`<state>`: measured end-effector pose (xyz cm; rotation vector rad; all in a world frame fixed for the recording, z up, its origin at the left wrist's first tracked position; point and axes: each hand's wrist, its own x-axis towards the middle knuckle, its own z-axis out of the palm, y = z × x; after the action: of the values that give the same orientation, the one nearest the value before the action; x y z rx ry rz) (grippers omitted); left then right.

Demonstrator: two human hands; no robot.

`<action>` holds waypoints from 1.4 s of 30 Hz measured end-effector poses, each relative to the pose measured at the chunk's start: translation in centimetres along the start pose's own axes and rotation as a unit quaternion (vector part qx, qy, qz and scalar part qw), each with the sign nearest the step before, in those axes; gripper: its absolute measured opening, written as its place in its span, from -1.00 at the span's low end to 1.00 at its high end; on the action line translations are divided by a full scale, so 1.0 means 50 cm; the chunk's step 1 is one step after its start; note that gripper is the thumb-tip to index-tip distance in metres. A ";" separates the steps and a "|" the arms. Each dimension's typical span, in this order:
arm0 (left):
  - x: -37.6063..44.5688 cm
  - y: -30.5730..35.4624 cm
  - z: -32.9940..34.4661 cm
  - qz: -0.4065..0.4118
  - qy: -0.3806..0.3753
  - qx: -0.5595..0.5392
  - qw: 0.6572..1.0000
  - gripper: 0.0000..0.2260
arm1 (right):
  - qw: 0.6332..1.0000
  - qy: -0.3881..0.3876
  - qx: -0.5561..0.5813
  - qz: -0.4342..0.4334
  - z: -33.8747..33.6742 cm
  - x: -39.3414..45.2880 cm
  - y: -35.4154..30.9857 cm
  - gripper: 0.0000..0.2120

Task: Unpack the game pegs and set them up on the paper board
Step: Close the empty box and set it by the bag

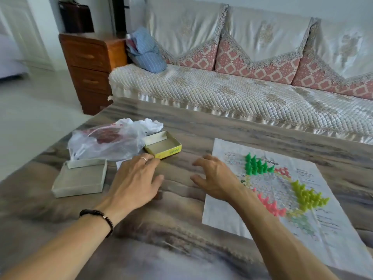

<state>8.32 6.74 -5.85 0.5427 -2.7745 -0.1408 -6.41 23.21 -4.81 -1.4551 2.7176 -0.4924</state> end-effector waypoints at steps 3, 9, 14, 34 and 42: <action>-0.010 -0.075 -0.006 -0.040 0.006 0.002 0.999 -0.65 | 0.999 -0.016 0.022 -0.025 0.046 0.049 -0.070 -0.63; 0.002 -0.155 0.012 -0.044 0.001 0.039 0.998 -0.72 | 0.997 -0.019 0.059 -0.042 0.117 0.126 -0.173 -0.65; 0.037 -0.159 0.024 -0.040 -0.040 0.065 0.996 -0.88 | 0.997 -0.013 0.051 -0.048 0.157 0.154 -0.189 -0.79; -0.010 -0.266 -0.091 0.089 0.173 0.077 0.978 -0.81 | 0.987 0.041 0.153 -0.030 0.131 0.160 -0.253 -0.90; -0.120 -0.362 -0.059 0.084 0.115 0.063 0.988 -0.84 | 0.983 0.030 0.118 -0.140 0.189 0.188 -0.371 -0.93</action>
<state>20.89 -7.81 -7.54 0.3276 -2.5980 0.1285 4.82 3.46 -7.30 -1.7844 2.4008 -0.8488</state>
